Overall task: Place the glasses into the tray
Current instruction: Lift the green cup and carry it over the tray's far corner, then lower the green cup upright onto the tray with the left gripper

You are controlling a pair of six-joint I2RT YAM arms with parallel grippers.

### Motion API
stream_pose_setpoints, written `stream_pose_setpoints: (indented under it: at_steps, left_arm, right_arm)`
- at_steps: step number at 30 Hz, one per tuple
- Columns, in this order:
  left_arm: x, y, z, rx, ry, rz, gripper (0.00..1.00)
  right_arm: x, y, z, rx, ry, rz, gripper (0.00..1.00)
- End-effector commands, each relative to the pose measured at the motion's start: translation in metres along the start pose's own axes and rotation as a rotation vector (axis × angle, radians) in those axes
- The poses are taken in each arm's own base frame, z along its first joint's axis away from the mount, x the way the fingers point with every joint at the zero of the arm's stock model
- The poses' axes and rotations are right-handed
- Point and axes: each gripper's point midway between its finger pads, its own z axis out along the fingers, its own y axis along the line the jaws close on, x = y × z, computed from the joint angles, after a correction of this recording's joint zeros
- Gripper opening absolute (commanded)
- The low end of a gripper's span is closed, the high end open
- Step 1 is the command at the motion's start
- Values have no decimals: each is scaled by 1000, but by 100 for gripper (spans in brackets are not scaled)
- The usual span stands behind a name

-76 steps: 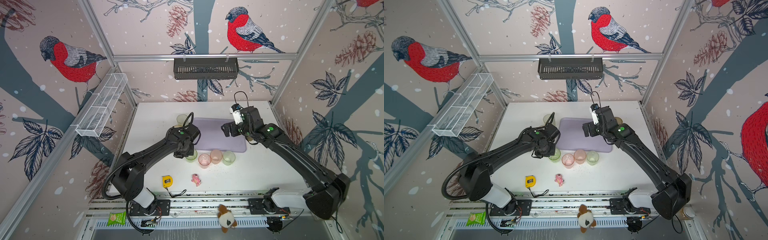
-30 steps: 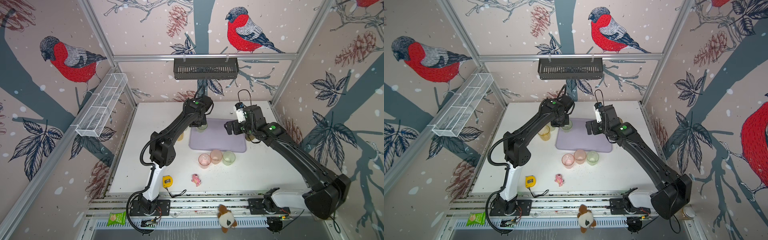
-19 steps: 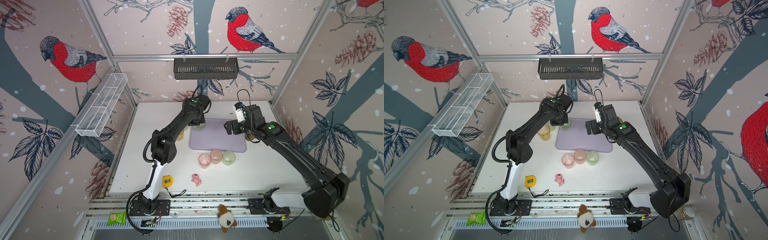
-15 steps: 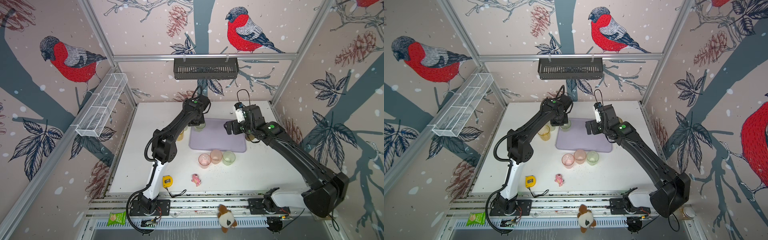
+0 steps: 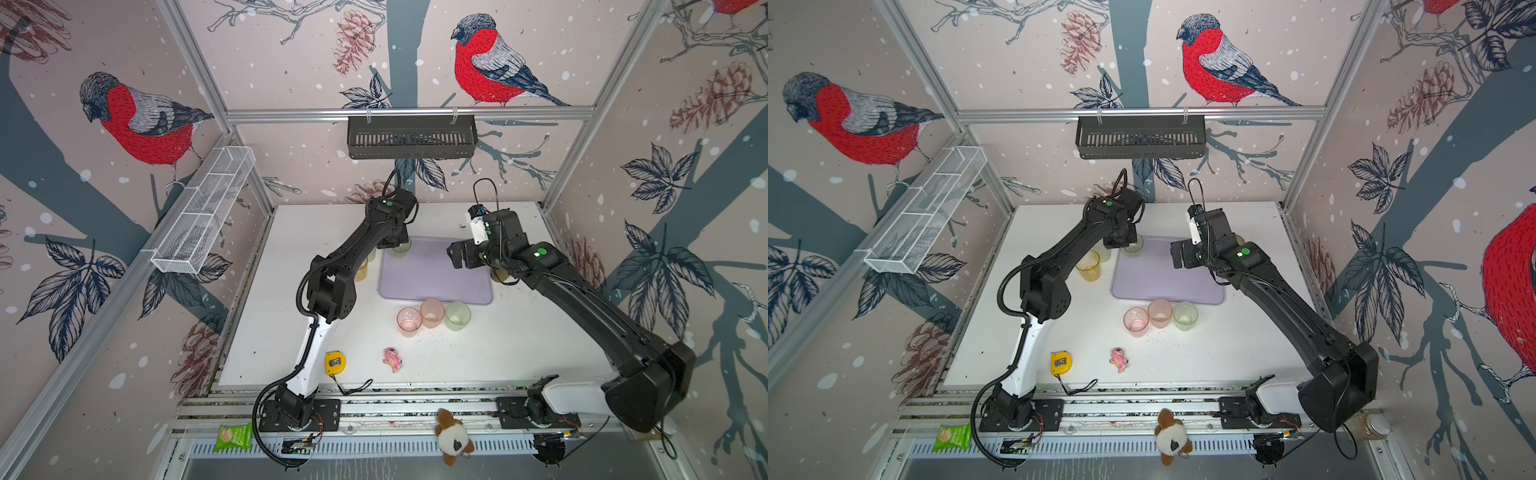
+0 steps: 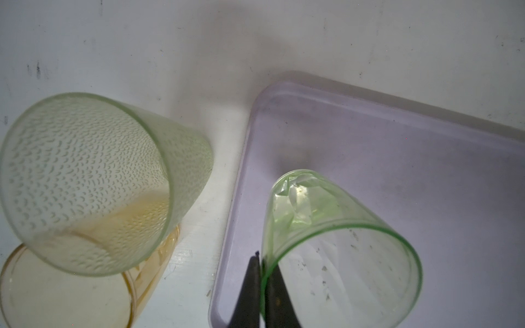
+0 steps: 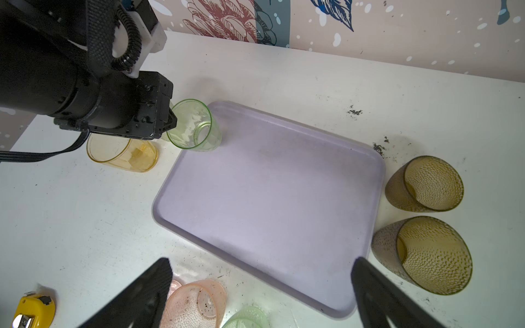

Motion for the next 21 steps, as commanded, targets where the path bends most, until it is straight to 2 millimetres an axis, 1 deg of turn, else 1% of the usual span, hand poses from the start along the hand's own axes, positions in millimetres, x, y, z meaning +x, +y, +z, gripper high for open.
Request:
stream_pose_setpoints:
  at_steps: [1,6,10,15,21]
  left_arm:
    - [-9,-4,1,26,-25,-29,0]
    - [-14,-5,8,28,-40,-29,0]
    - [-16,-5,12,30,-43,-28,0]
    - [-18,0,17,19,-39,-35,0]
    - [-21,2,20,17,-43,-33,0]
  right_arm:
    - [-6,-7,-1,27,-14,1,100]
    - [-10,-10,0,27,-19,8,100]
    - [-9,-10,1,29,-13,10,100]
    - [-10,-11,2,29,-17,10,100]
    - [-12,-10,3,25,-16,8,100]
